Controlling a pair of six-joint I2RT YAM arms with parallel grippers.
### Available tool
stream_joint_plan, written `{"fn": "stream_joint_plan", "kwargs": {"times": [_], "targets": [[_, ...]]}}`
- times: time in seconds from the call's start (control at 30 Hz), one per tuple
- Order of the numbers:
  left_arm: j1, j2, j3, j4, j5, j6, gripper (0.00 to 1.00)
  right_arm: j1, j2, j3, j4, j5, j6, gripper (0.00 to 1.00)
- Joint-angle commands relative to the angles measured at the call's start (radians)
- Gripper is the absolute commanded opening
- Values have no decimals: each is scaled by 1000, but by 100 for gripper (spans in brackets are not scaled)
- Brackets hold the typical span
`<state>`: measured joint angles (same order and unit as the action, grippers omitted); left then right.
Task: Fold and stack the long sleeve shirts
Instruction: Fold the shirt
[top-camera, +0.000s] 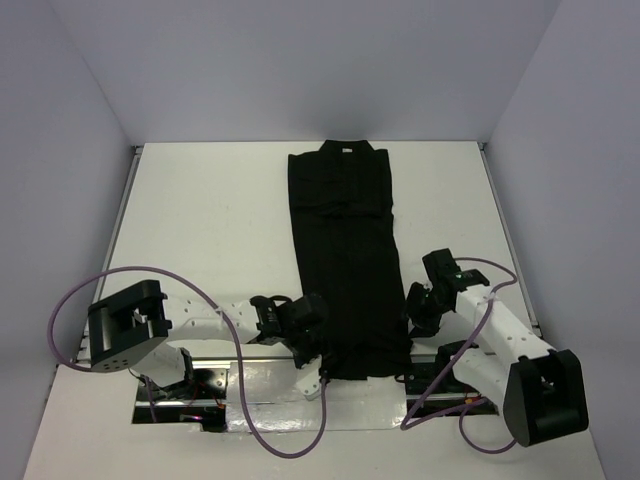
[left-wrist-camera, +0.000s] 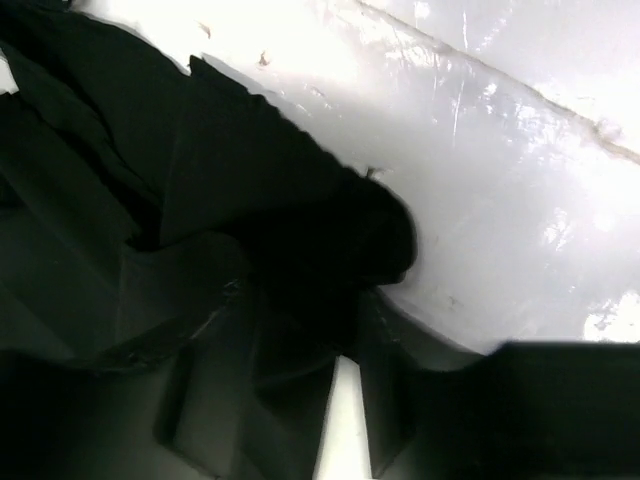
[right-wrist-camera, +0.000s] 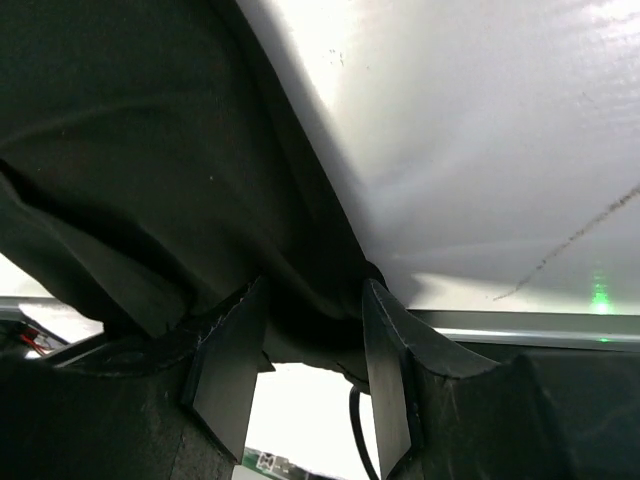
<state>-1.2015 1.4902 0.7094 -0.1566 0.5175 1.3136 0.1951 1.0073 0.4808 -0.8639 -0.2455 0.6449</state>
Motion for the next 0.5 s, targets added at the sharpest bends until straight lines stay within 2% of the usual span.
{"fn": "stream_joint_plan", "kwargs": {"times": [0.0,0.03,0.13,0.33,0.37,0.47], "targets": [[-10,25,16,31,82,-30,45,10,-41,-24,-49,6,38,50],[-10,25,15,37,82,-36,27,12,-44,-36,-52,-1,38,50],[-10,16,9,49,76,-66,0,21,-64,-51,-58,-21,39,50],[-10,-21,7,52,32,-149,0,55,-125,-51,-104,-40,67,50],[-10,-30,5,61,30,-168,0,63,-130,-59,-98,-54,68,54],[-7,-45,5,114,26,-288,0,70,-122,-99,-58,-86,65,54]]}}
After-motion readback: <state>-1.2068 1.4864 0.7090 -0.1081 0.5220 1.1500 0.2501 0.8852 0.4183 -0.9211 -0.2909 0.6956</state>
